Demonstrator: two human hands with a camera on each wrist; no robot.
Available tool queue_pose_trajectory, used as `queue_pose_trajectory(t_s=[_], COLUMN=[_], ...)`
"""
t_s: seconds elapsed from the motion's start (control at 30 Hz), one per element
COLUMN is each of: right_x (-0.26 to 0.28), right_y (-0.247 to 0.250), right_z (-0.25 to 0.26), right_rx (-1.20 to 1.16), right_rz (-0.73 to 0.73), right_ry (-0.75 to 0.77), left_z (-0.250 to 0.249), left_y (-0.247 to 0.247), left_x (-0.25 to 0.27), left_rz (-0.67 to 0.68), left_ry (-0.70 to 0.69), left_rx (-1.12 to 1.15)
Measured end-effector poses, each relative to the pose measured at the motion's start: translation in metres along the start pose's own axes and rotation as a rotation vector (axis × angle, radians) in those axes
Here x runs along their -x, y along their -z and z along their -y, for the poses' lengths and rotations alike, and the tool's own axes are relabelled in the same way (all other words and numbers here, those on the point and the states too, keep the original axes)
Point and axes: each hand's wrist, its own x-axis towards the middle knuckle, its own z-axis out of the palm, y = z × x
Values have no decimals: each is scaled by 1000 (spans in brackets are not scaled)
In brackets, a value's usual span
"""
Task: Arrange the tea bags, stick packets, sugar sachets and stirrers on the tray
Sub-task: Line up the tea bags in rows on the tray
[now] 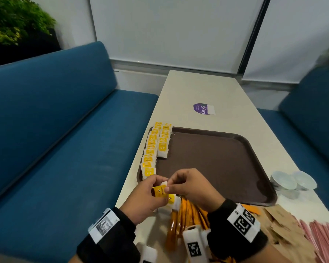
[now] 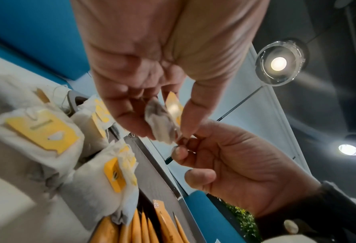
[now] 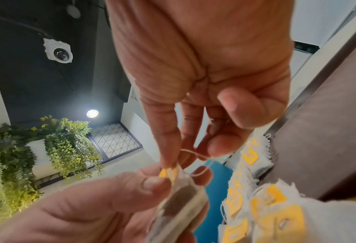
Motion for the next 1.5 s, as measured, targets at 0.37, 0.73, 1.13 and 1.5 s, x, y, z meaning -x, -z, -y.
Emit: queue_pose_trajectory(t_s=[0.37,0.73,1.13,1.5], right_x=[8,-13,-133,-147], right_y=[14,3,28,21], right_z=[18,4,1,12], right_rx=[135,-195,42,-41], right_rz=[17,-49,-143,-66], right_ry=[95,-143,-342,-493], left_z=[4,9,25,33], left_y=[3,9,26,39], left_x=[3,-16,-25,-18], left_rz=[-70,-230,-347,-406], left_ry=[-51,-42,79,207], left_rx=[-165,27,78,-98])
